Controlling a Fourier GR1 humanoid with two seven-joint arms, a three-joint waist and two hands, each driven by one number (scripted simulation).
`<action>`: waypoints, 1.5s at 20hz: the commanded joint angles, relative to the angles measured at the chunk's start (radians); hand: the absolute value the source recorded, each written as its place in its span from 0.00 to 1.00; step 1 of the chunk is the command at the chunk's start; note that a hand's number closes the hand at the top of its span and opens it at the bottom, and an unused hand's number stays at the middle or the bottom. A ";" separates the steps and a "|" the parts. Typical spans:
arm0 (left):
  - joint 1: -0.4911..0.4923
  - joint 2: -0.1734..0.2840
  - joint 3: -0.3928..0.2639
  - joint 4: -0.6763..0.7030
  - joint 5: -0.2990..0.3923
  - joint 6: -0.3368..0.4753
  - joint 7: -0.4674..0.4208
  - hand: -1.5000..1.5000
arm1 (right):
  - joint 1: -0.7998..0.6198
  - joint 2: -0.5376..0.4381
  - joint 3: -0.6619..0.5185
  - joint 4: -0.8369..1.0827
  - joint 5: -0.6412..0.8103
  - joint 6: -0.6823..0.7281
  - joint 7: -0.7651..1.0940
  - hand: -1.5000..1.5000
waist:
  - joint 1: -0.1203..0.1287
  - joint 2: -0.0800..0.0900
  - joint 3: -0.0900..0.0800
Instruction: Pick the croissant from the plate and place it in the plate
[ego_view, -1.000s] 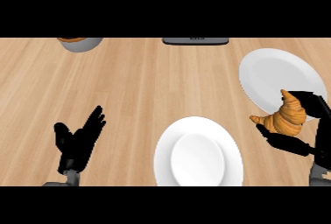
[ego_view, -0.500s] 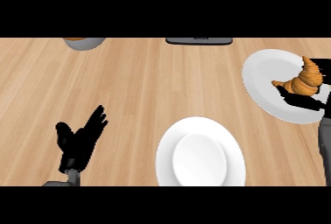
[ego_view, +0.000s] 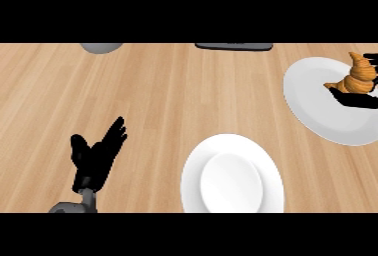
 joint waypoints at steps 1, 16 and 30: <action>-0.010 -0.020 -0.037 -0.006 -0.020 0.001 0.009 0.50 | -0.046 -0.078 0.081 0.158 0.120 0.031 0.101 0.00 | 0.032 0.016 -0.001; -0.027 -0.005 0.001 0.048 -0.012 -0.013 -0.013 0.50 | -0.127 -0.069 -0.143 0.301 -0.131 0.271 -0.209 0.00 | 0.011 0.017 0.004; 0.031 0.001 0.014 -0.013 0.004 -0.019 0.003 0.50 | 0.038 -0.275 -0.162 0.382 -0.169 0.781 -0.306 0.00 | -0.010 0.000 0.003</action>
